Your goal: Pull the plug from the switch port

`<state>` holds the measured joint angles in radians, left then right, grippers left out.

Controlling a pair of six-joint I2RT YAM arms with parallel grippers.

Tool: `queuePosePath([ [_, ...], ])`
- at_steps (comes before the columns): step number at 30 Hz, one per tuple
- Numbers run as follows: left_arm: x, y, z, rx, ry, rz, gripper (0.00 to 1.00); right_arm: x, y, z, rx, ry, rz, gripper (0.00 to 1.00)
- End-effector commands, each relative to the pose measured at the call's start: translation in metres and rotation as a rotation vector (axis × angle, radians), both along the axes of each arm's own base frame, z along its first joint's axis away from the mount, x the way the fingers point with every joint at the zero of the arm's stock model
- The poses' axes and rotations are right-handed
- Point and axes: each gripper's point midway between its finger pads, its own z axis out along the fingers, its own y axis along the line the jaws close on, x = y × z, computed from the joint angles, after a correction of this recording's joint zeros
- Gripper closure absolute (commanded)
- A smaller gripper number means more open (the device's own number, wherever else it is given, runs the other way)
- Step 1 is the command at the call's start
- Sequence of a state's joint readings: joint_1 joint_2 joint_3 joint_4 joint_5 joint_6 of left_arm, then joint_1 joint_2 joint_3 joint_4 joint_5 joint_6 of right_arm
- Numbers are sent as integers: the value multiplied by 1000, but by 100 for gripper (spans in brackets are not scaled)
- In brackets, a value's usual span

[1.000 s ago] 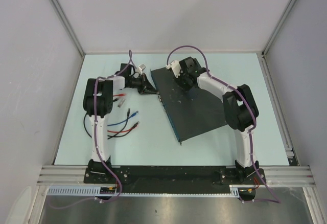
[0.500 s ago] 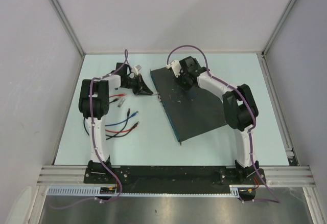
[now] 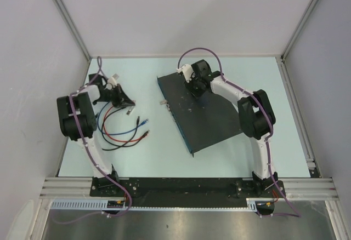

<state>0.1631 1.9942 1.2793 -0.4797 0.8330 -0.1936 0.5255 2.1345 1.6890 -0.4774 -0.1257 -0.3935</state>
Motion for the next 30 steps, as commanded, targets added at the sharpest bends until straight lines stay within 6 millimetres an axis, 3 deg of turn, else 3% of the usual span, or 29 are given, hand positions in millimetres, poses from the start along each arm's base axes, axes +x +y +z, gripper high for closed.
queuePosePath([
  [1, -20, 15, 4, -25, -64, -99, 100, -38, -14, -82, -110, 227, 1, 69],
  [3, -22, 17, 13, -28, -117, -98, 100, -37, -10, -82, -98, 228, 0, 69],
  [5, -19, 12, 28, -62, -219, -113, 92, -36, -7, -81, -88, 226, 0, 69],
  [6, -16, 8, 40, -67, -272, -119, 82, -36, -8, -82, -90, 230, -2, 69],
  [7, -7, 6, 47, -70, -316, -107, 62, -36, -9, -82, -89, 234, -2, 69],
  [10, 5, -10, 55, -69, -369, -140, 48, -37, -9, -82, -84, 240, -5, 69],
  [11, 14, -12, 59, -59, -382, -146, 47, -37, -11, -83, -86, 242, -8, 69],
  [14, 34, -26, 44, -87, -306, -132, 46, -38, -13, -83, -88, 241, -5, 69],
  [19, 50, -54, 18, -85, -254, -157, 46, -37, -14, -79, -99, 217, 2, 69],
  [25, 55, -70, -7, -64, -183, -176, 45, -35, -17, -77, -120, 195, 5, 69],
  [26, 49, -82, -13, -71, -163, -201, 45, -35, -17, -76, -121, 193, 5, 69],
  [30, 43, -91, -23, -91, -116, -224, 47, -37, -16, -77, -123, 197, 7, 69],
])
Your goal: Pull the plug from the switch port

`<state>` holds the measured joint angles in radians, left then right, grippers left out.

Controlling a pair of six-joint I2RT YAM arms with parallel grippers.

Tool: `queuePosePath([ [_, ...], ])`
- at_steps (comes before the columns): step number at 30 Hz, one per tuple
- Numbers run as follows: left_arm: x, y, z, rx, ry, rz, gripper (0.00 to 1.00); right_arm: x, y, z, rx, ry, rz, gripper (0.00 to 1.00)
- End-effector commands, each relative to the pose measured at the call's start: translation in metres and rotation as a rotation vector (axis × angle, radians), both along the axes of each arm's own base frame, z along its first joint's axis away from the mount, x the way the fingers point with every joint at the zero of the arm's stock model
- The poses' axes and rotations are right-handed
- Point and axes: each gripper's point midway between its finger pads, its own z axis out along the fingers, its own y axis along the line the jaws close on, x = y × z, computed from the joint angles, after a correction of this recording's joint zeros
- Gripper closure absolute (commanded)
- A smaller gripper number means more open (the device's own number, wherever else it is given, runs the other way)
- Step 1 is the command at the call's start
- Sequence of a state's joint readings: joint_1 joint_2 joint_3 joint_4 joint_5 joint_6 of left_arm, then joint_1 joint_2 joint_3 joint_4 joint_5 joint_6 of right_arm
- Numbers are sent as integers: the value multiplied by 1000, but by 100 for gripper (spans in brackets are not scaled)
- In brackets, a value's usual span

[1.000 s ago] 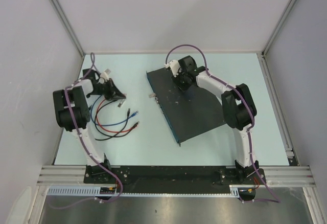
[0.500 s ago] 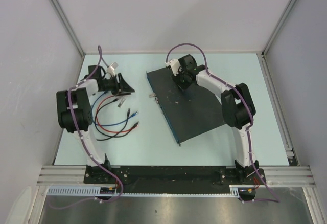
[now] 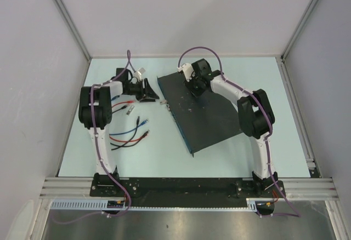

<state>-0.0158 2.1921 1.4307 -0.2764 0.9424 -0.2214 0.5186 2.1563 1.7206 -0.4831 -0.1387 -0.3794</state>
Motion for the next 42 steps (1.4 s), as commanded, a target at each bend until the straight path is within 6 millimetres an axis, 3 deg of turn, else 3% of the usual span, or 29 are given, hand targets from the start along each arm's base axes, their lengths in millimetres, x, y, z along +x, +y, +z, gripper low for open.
queuePosePath([
  [1, 3, -9, -7, 5, 23, -18, 48, -42, -18, -76, -136, 189, 19, 69],
  [15, -20, -30, -21, -31, 80, -110, 57, -49, -21, -79, -140, 203, 20, 69],
  [22, -23, -31, -25, -36, 100, -112, 65, -51, -20, -79, -142, 203, 25, 69],
  [32, -29, -12, -28, -3, 116, -55, 96, -50, -21, -77, -147, 192, 26, 69],
  [34, -38, 1, -42, 102, 135, -40, 100, -50, -23, -78, -153, 190, 26, 69],
  [37, -59, 1, -47, 74, 199, -61, 100, -51, -22, -77, -156, 190, 29, 69],
  [42, -65, 7, -41, 54, 188, -51, 100, -49, -21, -76, -159, 181, 28, 69],
])
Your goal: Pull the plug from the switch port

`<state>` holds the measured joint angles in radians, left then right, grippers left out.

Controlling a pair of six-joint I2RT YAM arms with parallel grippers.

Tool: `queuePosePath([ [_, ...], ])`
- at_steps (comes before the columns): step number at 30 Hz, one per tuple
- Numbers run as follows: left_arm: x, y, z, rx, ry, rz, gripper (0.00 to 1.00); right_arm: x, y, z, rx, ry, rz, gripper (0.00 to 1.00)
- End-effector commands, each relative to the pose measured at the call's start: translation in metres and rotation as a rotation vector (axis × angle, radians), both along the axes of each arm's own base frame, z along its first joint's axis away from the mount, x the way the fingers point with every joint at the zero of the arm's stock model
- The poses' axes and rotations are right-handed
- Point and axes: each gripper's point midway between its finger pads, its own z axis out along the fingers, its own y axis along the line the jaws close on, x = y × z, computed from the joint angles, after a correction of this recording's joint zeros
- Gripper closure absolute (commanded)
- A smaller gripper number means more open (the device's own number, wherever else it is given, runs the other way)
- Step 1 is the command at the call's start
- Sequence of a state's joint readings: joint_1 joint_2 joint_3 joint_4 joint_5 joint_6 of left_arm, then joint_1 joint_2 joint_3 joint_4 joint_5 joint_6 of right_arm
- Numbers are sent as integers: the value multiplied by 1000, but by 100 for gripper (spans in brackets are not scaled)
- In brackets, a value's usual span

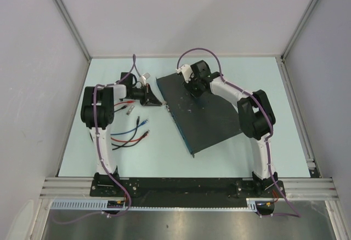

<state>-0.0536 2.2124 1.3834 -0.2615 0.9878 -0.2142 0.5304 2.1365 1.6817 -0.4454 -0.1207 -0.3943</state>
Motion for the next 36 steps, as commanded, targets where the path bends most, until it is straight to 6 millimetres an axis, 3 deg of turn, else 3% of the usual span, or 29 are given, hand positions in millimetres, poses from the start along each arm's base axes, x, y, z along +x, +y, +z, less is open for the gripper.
queuePosePath([
  [1, -42, 29, -26, 89, 138, 9, 100, -47, -22, -77, -151, 211, 15, 69],
  [5, -35, 45, -20, 55, 135, 48, 100, -49, -23, -77, -151, 218, 17, 69],
  [9, -11, 57, -13, 130, 92, 43, 96, -51, -23, -78, -149, 225, 20, 69],
  [11, -2, 63, -11, 193, 60, 44, 71, -51, -21, -78, -145, 225, 22, 69],
  [12, -5, 68, -14, 233, 57, 35, 65, -50, -22, -77, -145, 222, 20, 69],
  [17, -26, 71, -11, 244, 38, -62, 73, -50, -23, -77, -150, 218, 22, 69],
  [22, -17, 76, 24, 300, -114, -63, 71, -49, -22, -76, -145, 214, 21, 69],
  [25, 0, 83, 48, 415, -255, -87, 52, -49, -20, -77, -140, 219, 21, 69],
  [29, 11, 69, 60, 547, -421, -266, 43, -47, -21, -76, -132, 221, 18, 69],
  [36, 15, 53, 40, 708, -581, -588, 41, -42, -24, -73, -127, 213, 8, 69],
])
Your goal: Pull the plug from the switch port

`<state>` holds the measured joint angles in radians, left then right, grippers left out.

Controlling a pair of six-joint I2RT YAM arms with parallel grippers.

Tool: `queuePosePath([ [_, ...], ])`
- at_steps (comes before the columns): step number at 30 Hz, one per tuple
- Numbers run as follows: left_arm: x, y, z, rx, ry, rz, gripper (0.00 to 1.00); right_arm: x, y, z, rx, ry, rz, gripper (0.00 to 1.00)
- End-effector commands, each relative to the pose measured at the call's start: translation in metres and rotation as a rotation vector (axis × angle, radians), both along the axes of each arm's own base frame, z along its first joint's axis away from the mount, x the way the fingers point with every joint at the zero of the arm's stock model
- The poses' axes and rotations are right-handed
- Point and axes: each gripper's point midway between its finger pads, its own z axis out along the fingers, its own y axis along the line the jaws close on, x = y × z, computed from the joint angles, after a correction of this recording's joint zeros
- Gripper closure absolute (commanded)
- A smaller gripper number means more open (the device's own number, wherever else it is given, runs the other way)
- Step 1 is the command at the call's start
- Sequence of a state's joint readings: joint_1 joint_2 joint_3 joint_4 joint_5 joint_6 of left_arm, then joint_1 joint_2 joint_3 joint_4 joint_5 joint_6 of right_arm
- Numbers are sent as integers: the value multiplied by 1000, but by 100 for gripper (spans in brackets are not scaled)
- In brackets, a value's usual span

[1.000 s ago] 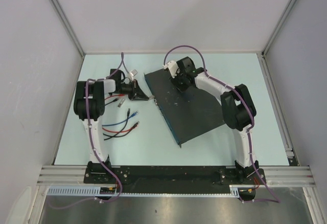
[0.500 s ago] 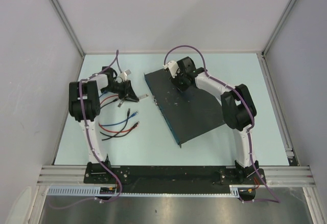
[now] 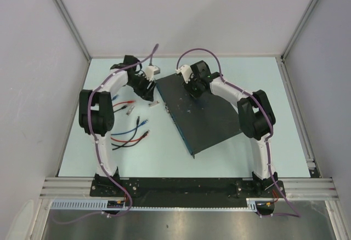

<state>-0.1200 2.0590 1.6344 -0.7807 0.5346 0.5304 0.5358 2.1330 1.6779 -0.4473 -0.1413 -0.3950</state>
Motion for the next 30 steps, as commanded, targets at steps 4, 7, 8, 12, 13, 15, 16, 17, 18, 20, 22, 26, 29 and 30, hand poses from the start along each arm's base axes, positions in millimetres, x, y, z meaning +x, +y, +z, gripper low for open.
queuePosePath([
  [4, 7, -4, -16, 198, -84, -241, 41, -35, -32, -72, -144, 192, -13, 69],
  [7, 4, -4, -29, 220, -48, -255, 42, -37, -33, -73, -146, 195, -13, 69],
  [8, 1, -3, -36, 230, -28, -256, 42, -37, -34, -72, -145, 196, -17, 69],
  [12, -7, 3, -50, 271, 8, -246, 53, -36, -34, -75, -142, 200, -20, 69],
  [13, -11, 4, -54, 271, 23, -242, 60, -37, -34, -75, -142, 202, -19, 69],
  [15, -15, 0, -48, 245, 19, -236, 79, -36, -33, -75, -136, 200, -20, 69],
  [16, -21, -1, -47, 228, 31, -234, 85, -36, -32, -76, -135, 205, -20, 69],
  [17, -21, -4, -40, 207, 14, -226, 92, -36, -32, -75, -132, 205, -20, 69],
  [18, -22, -6, -32, 188, -1, -220, 94, -35, -31, -76, -131, 206, -21, 69],
  [20, -22, -6, -4, 146, -54, -165, 98, -36, -31, -77, -130, 210, -21, 69],
  [22, -25, 9, 24, 132, -84, -62, 98, -34, -30, -76, -126, 206, -24, 69],
  [26, -32, 63, 43, 183, -98, 195, 99, -34, -29, -79, -121, 211, -26, 69],
  [29, -48, 101, 31, 253, -71, 294, 98, -33, -24, -80, -111, 219, -28, 69],
  [30, -50, 104, 26, 267, -76, 300, 98, -32, -23, -80, -113, 219, -26, 69],
])
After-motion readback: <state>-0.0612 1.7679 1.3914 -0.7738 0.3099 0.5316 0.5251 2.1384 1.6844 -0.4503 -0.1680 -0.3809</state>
